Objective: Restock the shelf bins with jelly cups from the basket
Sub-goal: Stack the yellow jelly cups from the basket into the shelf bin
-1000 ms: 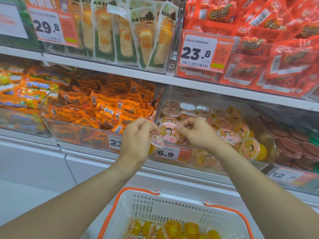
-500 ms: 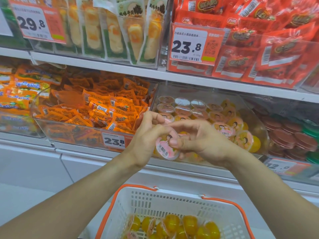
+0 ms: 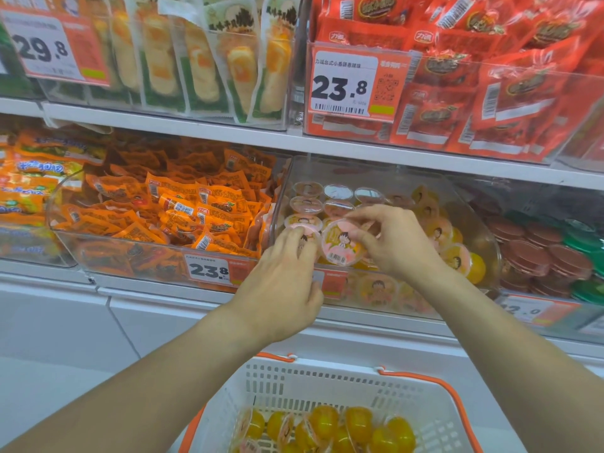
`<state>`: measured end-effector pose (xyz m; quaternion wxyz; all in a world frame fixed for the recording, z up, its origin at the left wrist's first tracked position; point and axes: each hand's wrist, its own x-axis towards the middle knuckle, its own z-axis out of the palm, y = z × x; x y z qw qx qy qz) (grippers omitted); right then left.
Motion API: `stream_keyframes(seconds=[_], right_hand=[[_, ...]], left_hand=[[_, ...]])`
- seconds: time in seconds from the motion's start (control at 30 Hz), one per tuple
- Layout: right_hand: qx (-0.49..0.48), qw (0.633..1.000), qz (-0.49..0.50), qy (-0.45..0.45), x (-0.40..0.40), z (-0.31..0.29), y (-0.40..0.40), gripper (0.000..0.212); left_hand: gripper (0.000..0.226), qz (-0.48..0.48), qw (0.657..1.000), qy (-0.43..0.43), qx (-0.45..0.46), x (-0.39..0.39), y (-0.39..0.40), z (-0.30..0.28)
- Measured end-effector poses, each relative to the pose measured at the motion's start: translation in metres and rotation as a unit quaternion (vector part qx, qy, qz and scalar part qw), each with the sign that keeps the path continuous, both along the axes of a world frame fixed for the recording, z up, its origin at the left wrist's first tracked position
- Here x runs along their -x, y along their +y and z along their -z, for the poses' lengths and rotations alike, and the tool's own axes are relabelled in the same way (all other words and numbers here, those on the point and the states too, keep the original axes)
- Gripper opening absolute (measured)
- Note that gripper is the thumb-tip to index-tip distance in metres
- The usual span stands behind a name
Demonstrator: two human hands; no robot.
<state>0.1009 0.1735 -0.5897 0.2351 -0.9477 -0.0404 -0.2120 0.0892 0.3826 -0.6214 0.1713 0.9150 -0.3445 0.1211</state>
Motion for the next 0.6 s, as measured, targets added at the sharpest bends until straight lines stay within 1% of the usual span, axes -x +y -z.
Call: stream_keyframes(seconds=[0.07, 0.17, 0.37, 0.5, 0.6], right_hand=[[0.020, 1.000, 0.002, 0.002, -0.003, 0.001, -0.002, 0.021], [0.043, 0.998, -0.015, 0.035, -0.003, 0.004, -0.002, 0.021], [0.048, 0.998, 0.010, 0.043, -0.002, 0.009, -0.002, 0.020], [0.031, 0.998, 0.027, 0.038, 0.001, 0.010, -0.004, 0.022], [0.000, 0.998, 0.048, 0.044, 0.004, 0.012, -0.007, 0.026]], left_hand=[[0.049, -0.001, 1.000, -0.004, -0.001, 0.000, 0.000, 0.001], [0.051, -0.005, 1.000, -0.001, -0.011, -0.001, 0.002, 0.002], [0.050, -0.008, 1.000, -0.008, -0.022, -0.002, 0.001, 0.006], [0.053, -0.009, 1.000, -0.010, -0.025, -0.003, 0.001, 0.006], [0.048, -0.003, 1.000, -0.008, -0.006, -0.002, 0.002, 0.006]])
